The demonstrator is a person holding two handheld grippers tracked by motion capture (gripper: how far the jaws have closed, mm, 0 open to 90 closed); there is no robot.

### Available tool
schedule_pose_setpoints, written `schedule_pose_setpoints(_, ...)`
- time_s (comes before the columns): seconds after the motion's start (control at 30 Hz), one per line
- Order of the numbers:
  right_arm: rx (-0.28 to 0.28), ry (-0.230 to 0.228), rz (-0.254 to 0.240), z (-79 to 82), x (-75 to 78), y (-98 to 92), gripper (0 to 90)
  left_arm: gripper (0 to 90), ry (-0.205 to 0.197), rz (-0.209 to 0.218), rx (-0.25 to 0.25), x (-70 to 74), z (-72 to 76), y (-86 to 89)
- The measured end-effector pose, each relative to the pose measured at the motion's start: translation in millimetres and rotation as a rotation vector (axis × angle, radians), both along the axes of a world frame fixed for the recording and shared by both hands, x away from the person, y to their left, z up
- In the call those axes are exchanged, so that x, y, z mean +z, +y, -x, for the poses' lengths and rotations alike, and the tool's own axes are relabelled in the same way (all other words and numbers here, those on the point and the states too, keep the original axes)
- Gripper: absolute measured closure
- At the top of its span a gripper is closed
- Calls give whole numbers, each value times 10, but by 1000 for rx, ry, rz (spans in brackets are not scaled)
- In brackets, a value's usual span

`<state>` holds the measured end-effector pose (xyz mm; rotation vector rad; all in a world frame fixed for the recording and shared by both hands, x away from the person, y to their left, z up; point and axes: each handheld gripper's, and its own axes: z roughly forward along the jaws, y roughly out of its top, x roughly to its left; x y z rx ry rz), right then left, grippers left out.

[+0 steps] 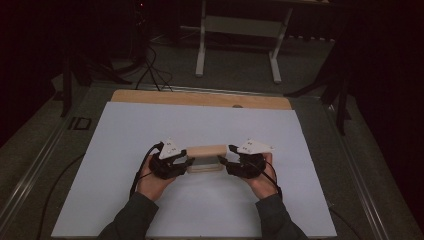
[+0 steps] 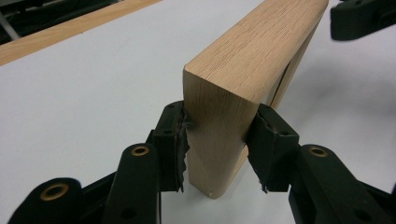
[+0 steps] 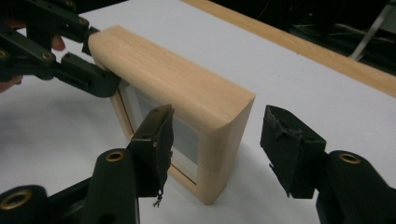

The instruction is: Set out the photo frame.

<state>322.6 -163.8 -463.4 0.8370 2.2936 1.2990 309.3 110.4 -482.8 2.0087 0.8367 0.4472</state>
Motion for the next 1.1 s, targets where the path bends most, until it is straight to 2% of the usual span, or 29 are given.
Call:
schedule_pose_setpoints(0.33,29,54,11,-114,-113,68,380,587,-2,0,2,-2,0,-3)
schedule_pose_setpoints(0.53,50,62,4,-156,-155,122,374,587,-3,-2,1,-1,-1,-4)
schedule_pose_setpoints(1.1,51,70,2,-213,-155,148,415,587,-4,-8,10,4,-27,-12)
